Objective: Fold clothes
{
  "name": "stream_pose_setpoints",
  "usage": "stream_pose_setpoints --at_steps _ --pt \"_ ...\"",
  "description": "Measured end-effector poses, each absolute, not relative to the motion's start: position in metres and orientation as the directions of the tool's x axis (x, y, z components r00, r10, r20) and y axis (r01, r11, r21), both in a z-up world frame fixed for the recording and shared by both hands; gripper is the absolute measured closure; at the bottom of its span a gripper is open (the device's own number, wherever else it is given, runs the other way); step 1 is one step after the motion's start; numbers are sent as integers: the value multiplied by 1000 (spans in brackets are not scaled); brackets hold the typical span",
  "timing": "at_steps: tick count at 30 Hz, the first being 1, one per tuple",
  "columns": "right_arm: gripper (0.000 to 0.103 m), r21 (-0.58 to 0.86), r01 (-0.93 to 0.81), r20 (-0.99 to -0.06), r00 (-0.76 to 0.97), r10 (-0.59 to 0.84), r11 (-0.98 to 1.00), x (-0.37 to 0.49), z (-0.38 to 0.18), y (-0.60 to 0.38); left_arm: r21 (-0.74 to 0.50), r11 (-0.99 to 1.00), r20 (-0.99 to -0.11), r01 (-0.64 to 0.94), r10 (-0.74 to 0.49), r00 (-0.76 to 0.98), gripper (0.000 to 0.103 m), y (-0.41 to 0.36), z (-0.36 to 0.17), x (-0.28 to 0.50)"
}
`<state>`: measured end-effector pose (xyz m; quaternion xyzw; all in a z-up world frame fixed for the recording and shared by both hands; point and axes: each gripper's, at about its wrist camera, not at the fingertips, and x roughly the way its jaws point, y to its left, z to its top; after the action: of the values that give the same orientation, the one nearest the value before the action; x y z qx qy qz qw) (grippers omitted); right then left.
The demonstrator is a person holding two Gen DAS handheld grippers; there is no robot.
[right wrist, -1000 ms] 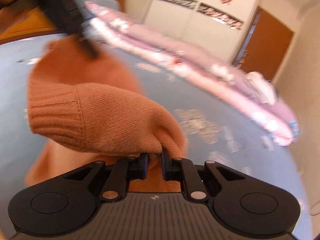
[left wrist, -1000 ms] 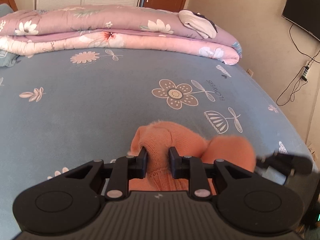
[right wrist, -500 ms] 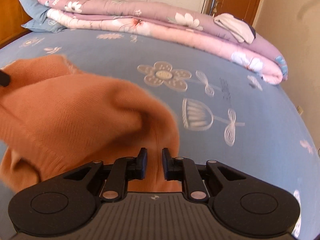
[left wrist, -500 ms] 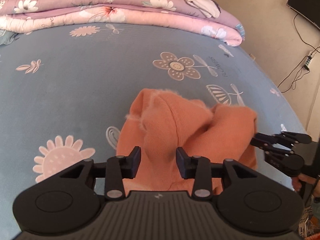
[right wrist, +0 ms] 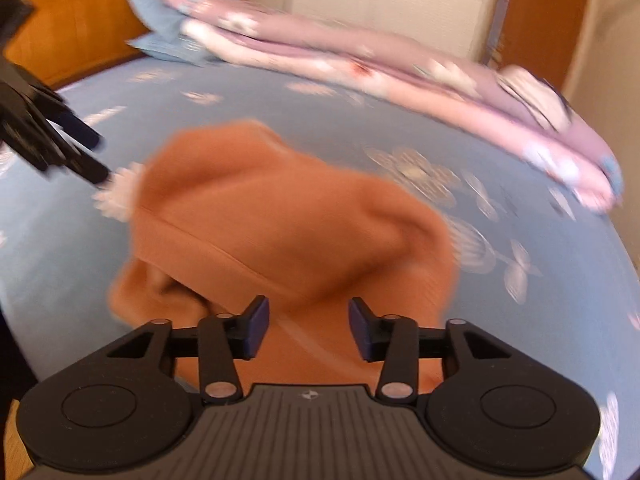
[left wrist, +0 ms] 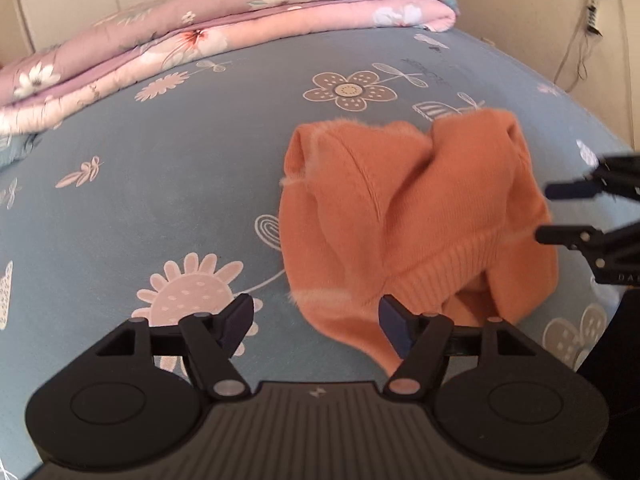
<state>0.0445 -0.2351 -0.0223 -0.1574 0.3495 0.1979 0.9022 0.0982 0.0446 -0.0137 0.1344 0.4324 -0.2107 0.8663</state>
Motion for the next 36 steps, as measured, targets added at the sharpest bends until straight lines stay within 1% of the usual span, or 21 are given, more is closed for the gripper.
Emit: stream_pose_setpoints --at_steps 3,4,6,8,11,15,17,18,19,20,22,25,27,31,32,33,34,36 --pt "46 -143 -539 -680 662 314 830 52 -24 -196 87 830 -774 551 -292 562 27 54 -25 83" --pt "44 -141 -562 -677 655 335 815 54 -27 -183 101 810 -766 578 -307 564 27 57 -28 78" --pt "41 -147 -597 -686 636 353 789 60 -35 -158 125 792 -784 598 -290 549 27 64 -34 74" --pt "39 -160 -625 -700 617 359 764 65 -44 -134 118 781 -799 613 -292 526 27 71 -37 71" --pt "39 -235 -639 -709 628 320 733 68 -57 -107 128 778 -834 615 -252 492 27 78 -42 70" --pt "35 -349 -629 -697 670 256 695 68 -69 -82 149 755 -842 638 -241 482 27 82 -49 67" --pt "35 -428 -609 -684 701 201 668 66 -76 -72 147 749 -845 647 -245 475 27 84 -52 66" --pt "41 -453 -606 -687 705 177 654 67 -80 -69 146 746 -845 649 -247 474 27 84 -54 65" --pt "72 -449 -597 -697 700 157 665 71 -81 -70 147 743 -842 653 -252 476 27 83 -55 65" --pt "87 -445 -587 -707 694 137 676 76 -82 -72 155 740 -835 655 -256 487 27 83 -54 63" --pt "90 -341 -586 -741 649 173 735 85 -70 -86 169 731 -820 661 -269 506 28 82 -53 61" --pt "91 -158 -577 -773 577 264 801 93 -41 -115 161 718 -810 677 -296 506 30 80 -48 61" --pt "91 -56 -574 -763 553 335 817 96 -15 -137 160 715 -808 681 -302 507 30 75 -45 64" --pt "91 13 -577 -728 555 404 817 97 38 -172 185 704 -785 686 -315 534 30 62 -36 66" --pt "91 19 -577 -720 559 412 816 96 50 -180 190 696 -773 692 -329 542 31 59 -33 65" --pt "91 23 -577 -716 561 416 817 96 61 -188 191 685 -762 703 -347 546 36 55 -28 64" --pt "91 28 -576 -711 563 421 817 95 71 -195 200 674 -750 712 -362 553 38 50 -23 63" --pt "91 38 -574 -713 558 425 818 93 88 -209 226 650 -722 725 -388 573 38 40 -13 63"
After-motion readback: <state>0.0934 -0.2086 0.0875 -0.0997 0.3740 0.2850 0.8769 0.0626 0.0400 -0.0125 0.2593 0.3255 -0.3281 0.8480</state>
